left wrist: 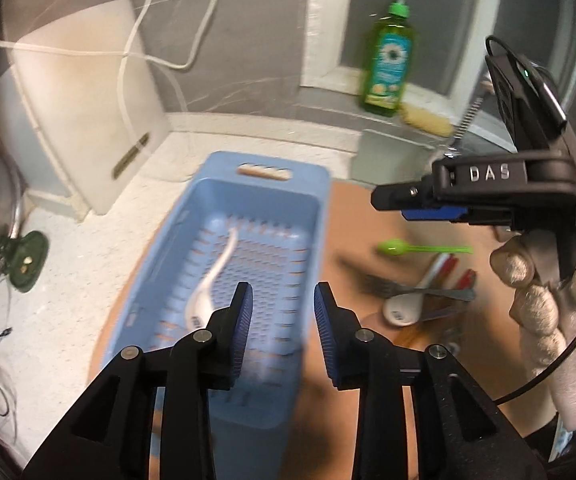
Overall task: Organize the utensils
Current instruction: 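Open the left tool and lift it back toward the pile, then grasp the metal spoon with the left tool while the right tool grasps the knife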
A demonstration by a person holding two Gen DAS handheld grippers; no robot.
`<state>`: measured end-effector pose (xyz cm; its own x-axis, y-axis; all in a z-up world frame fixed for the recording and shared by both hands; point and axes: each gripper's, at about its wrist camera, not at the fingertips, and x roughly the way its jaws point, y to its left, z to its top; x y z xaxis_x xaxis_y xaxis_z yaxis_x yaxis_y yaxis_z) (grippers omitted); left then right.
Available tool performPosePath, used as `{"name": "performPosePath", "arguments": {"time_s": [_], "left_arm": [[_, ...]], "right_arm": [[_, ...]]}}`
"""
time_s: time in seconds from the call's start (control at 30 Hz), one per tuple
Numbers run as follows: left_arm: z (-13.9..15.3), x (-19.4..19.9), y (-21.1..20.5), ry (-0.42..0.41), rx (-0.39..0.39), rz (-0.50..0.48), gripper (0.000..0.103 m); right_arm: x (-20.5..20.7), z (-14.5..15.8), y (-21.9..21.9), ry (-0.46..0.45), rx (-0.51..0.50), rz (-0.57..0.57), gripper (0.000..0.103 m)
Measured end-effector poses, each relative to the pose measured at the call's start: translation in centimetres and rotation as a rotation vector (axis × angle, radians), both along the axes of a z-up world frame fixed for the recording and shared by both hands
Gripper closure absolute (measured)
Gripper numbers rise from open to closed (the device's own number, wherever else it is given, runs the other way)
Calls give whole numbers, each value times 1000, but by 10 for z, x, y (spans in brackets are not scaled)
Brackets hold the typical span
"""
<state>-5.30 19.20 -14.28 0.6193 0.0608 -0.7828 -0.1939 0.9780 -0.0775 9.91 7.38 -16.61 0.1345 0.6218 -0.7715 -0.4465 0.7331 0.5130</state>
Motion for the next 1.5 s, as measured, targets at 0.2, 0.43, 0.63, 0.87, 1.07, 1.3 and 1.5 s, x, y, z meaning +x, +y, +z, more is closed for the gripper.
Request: {"name": "performPosePath", "arguments": {"time_s": [0.2, 0.43, 0.63, 0.87, 1.07, 1.3, 1.5], "left_arm": [[5, 8, -34, -18, -14, -70, 73], [0, 9, -53, -33, -7, -112, 73], [-28, 0, -49, 12, -5, -121, 73], [-62, -6, -66, 94, -7, -187, 73], [-75, -3, -90, 121, -41, -250, 73], [-86, 12, -131, 148, -112, -353, 73], [-98, 30, -160, 182, -85, -426, 72]], "right_arm": [[-4, 4, -58, -48, -30, -89, 59], [-10, 6, -118, -105, -21, -199, 59], [-17, 0, -169, -147, -53, -246, 59], [-20, -28, -199, -53, -83, -257, 58], [-25, -54, -205, 46, -55, -248, 58], [-18, -92, -201, 210, -2, -241, 65], [-13, -116, -190, 297, 6, -228, 69]]}}
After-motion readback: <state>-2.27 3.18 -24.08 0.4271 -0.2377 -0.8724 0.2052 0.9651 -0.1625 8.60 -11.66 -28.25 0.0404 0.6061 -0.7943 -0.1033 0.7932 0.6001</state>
